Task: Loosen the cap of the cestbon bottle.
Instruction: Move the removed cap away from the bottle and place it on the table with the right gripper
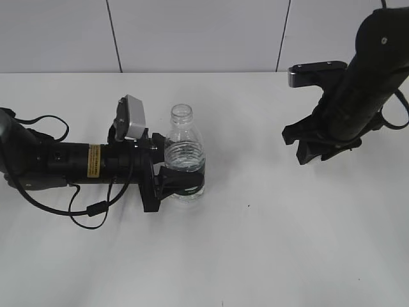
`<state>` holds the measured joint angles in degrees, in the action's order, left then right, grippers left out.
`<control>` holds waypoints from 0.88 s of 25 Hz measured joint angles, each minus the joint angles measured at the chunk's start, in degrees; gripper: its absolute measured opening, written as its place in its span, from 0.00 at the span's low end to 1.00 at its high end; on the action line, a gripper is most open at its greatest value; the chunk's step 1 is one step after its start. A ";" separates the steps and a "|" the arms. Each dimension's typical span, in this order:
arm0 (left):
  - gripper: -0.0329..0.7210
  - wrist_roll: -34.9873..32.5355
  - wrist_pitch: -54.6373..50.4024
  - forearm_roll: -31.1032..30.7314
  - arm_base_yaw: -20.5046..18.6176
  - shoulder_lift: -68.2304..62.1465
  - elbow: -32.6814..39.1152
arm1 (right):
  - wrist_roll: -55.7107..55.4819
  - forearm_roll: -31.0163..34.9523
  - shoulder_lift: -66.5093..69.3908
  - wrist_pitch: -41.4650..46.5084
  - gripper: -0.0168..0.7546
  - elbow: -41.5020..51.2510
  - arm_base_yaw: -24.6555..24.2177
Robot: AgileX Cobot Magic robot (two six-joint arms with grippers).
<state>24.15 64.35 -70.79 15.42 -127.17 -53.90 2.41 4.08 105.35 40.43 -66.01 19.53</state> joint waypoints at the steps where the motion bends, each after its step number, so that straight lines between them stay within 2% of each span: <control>1: 0.59 0.00 0.00 0.00 0.00 0.00 0.00 | -0.59 0.00 1.02 -1.08 0.41 0.12 0.00; 15: 0.59 0.00 0.00 0.00 0.00 0.00 0.00 | -4.37 -3.00 9.12 -8.49 0.42 0.40 0.00; 17: 0.59 0.00 0.00 0.00 0.00 0.00 0.00 | -4.37 -3.05 9.18 -9.21 0.48 0.40 0.00; 22: 0.59 0.00 0.00 0.00 0.00 0.00 0.00 | -4.37 -3.05 9.18 -10.52 0.74 0.40 0.00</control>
<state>24.15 64.35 -70.79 15.42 -127.17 -53.90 -1.96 1.03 114.53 29.91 -65.61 19.53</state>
